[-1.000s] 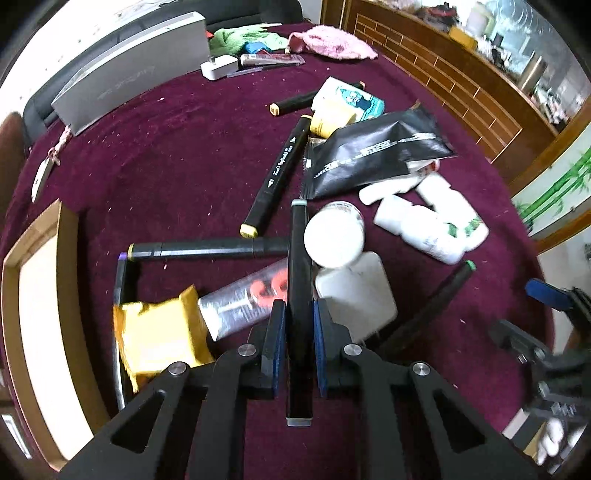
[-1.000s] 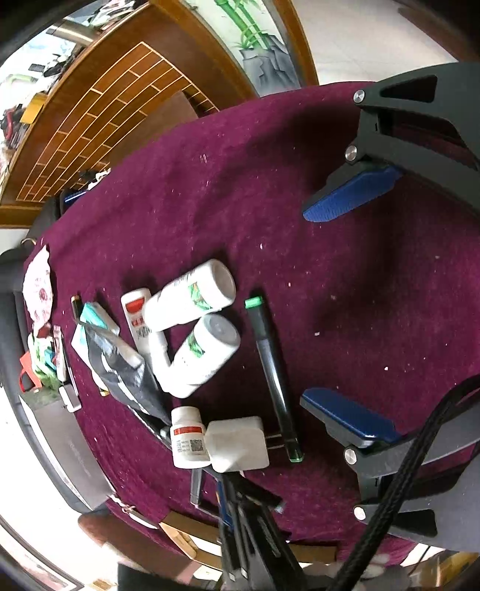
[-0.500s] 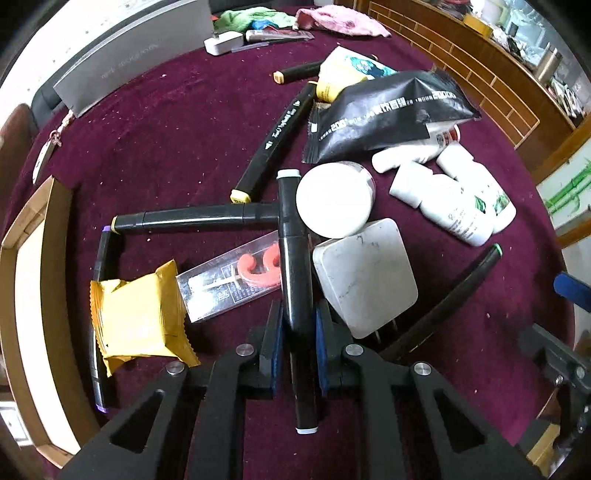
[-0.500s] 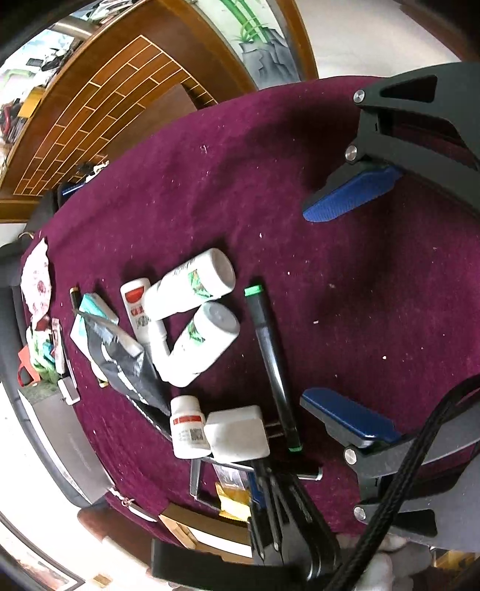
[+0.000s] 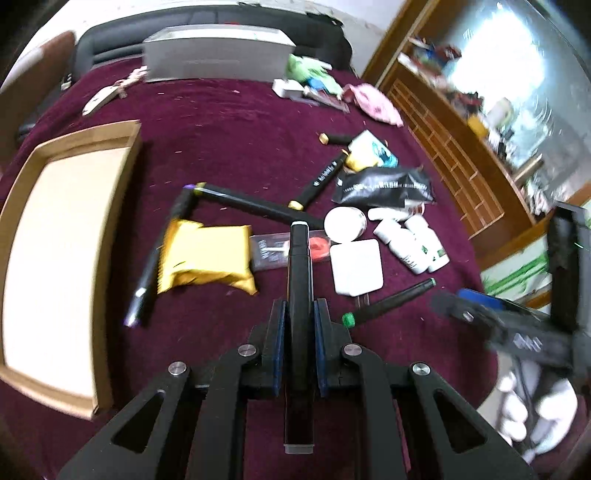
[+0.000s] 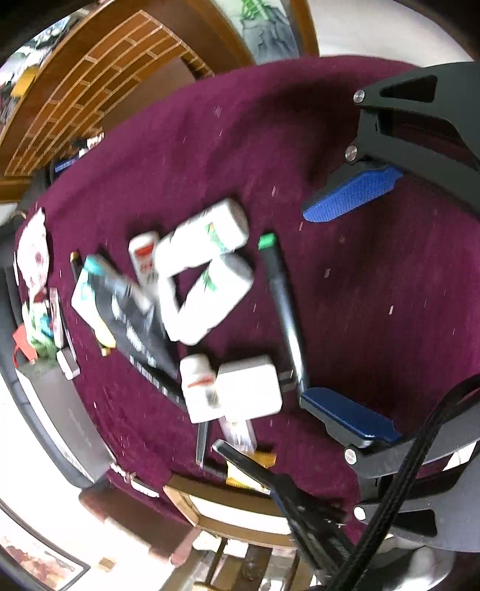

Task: Organize objects
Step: 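Lift the marker toward the cardboard tray with the left tool while the right tool grasps the white charger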

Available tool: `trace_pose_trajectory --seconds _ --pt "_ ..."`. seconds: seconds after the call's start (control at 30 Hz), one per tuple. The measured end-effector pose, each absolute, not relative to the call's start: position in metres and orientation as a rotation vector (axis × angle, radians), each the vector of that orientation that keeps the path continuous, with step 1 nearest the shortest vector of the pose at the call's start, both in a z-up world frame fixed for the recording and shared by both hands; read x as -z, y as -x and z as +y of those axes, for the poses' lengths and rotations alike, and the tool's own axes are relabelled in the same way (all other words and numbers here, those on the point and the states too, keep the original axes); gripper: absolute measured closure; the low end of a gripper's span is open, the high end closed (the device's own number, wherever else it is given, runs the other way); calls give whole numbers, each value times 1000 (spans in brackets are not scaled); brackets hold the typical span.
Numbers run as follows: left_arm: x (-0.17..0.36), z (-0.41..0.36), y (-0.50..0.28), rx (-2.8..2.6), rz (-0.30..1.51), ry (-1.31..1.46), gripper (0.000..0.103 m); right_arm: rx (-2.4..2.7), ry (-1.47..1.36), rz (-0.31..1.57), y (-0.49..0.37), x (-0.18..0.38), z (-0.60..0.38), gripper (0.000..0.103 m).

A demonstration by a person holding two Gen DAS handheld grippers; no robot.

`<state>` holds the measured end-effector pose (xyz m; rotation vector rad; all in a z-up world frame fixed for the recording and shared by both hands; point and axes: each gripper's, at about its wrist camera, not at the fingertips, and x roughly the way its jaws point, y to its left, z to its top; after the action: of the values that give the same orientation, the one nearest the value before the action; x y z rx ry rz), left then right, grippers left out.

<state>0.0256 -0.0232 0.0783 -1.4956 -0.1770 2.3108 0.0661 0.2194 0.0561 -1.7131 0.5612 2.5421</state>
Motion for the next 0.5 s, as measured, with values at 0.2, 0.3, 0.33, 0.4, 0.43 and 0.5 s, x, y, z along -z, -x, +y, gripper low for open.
trace_pose_trajectory --seconds 0.2,0.3,0.33,0.4,0.43,0.5 --pt "-97 -72 -53 -2390 -264 1443 91 -2574 1784 546 -45 -53 194 10" --pt "-102 -93 -59 -2420 -307 1425 91 -2580 1790 504 -35 -52 183 10" --pt "-103 -98 -61 -2431 -311 1420 91 -2576 1791 477 -30 -50 179 10" --pt "-104 -108 -63 -2450 -311 1411 91 -2561 1805 435 -22 -46 175 10" --pt "-105 -112 -63 -2455 -312 1408 91 -2550 1817 422 -17 -42 173 10" --pt "-104 -119 -63 -2460 -320 1409 91 -2539 1830 392 -10 -37 167 10"
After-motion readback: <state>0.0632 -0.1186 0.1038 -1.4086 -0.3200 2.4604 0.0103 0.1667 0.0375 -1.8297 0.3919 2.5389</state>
